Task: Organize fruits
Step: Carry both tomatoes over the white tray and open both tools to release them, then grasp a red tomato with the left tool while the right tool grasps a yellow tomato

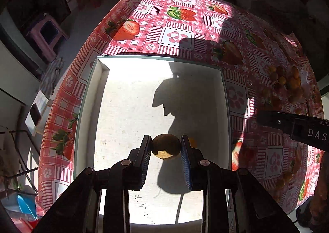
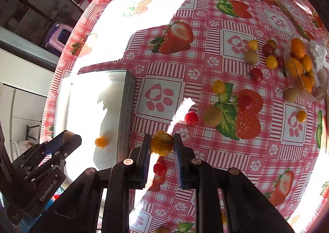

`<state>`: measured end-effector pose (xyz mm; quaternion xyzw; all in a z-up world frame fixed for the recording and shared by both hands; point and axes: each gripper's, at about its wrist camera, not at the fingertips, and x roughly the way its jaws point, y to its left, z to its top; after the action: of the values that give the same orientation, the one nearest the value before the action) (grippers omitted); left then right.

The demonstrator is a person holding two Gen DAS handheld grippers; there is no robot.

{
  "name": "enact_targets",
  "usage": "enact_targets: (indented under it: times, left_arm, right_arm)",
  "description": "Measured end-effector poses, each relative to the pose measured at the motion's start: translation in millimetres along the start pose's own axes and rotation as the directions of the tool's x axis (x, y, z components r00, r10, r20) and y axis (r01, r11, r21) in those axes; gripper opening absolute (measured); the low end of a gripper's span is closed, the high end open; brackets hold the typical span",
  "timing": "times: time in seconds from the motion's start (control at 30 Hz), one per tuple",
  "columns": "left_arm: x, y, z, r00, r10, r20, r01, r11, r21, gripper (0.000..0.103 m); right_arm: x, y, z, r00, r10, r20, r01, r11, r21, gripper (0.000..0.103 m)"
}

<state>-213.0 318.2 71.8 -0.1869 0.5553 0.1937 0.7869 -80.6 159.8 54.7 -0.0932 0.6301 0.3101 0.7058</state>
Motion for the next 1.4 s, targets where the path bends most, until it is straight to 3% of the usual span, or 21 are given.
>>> enact_targets:
  times: [0.3,0.63,0.67,0.7,0.73,0.77,0.83,1.0,1.17,1.4]
  left_arm:
    - [29.0,29.8,-24.1,0.996,0.047,-0.069,-0.049,0.998,-0.030,0.030]
    - [34.0,25.5,-33.8,0.994,0.076,-0.073,-0.075,0.997,0.021,0.031]
    - [33.7,25.7,-33.3,0.994,0.078,-0.073,-0.076,0.997,0.025,0.031]
    - [33.7,25.9,-33.3,0.993,0.088,-0.072,-0.086,0.996,0.028,0.041]
    - [33.1,26.2,-33.6,0.993,0.101,-0.070,-0.099,0.995,0.028,0.066]
    - [31.0,26.9,-33.8,0.992,0.115,-0.053,-0.114,0.993,0.024,0.074]
    - [25.9,27.9,-34.7,0.992,0.124,-0.028,-0.123,0.992,0.019,0.075]
    - [26.7,30.6,-37.1,0.992,0.111,-0.066,-0.110,0.994,0.024,0.075]
    - [20.0,26.6,-37.0,0.992,0.106,-0.074,-0.101,0.993,0.068,0.075]
    - [9.8,12.1,-37.0,0.994,0.080,-0.076,-0.065,0.982,0.176,0.075]
  right_arm:
    - [49.9,72.1,19.5,0.998,0.020,-0.064,-0.028,0.992,-0.123,0.023]
    - [90.3,93.7,19.8,0.992,-0.047,-0.120,0.026,0.985,-0.168,0.025]
    - [92.7,96.8,21.2,0.991,-0.052,-0.122,0.030,0.984,-0.175,0.025]
    - [93.1,98.1,21.5,0.991,-0.052,-0.125,0.029,0.983,-0.180,0.026]
    - [92.9,98.5,22.4,0.990,-0.044,-0.131,0.021,0.984,-0.178,0.030]
    - [92.7,98.9,23.1,0.990,-0.033,-0.138,0.009,0.985,-0.173,0.034]
    - [87.7,99.2,23.8,0.991,-0.015,-0.133,-0.007,0.987,-0.162,0.057]
    - [59.3,97.2,23.7,0.997,0.031,-0.077,-0.042,0.988,-0.146,0.079]
    - [27.5,82.0,15.8,0.999,0.040,-0.026,-0.042,0.995,-0.089,0.080]
    - [-6.2,32.3,-11.9,1.000,-0.027,0.013,0.026,0.998,0.065,0.081]
